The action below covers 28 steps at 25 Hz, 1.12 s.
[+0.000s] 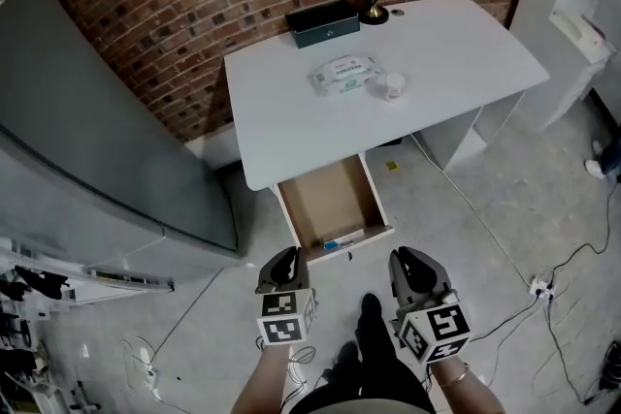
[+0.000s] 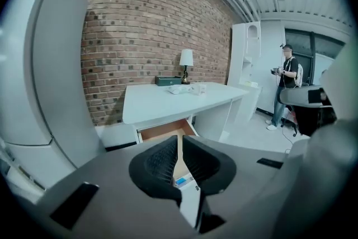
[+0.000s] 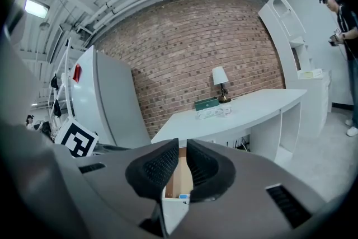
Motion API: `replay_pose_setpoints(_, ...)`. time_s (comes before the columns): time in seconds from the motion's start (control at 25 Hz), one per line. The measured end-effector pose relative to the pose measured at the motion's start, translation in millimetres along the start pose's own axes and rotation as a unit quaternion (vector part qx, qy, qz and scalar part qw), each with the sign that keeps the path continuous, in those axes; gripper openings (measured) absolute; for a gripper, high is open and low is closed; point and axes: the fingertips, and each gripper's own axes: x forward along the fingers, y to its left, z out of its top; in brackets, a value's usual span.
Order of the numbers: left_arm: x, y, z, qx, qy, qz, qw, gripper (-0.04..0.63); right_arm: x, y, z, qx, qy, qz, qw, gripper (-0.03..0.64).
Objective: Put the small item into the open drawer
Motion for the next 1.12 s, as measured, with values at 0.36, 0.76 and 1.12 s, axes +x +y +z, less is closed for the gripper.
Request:
replay_pose_setpoints(0.36, -65.8, 10.2, 12.1, -0.005, -0.043, 0.007, 0.9990, 0.024, -22.0, 27.5, -4.1, -0.010, -0.001, 0.002, 1.000, 0.023)
replay_pose_setpoints(0.76, -110.2, 18.1, 18.6, -0.005, -0.073, 0.006, 0.9973, 0.023, -40.6, 45.4, -3.6, -0.024, 0.001, -0.001, 1.000, -0.008)
replay_pose_setpoints(1.12, -126.0, 21.4, 17.5, -0.005, -0.084, 0.010, 0.9964, 0.023, -47.0, 58.5, -4.1, -0.046, 0.004, 0.015, 0.999, -0.007)
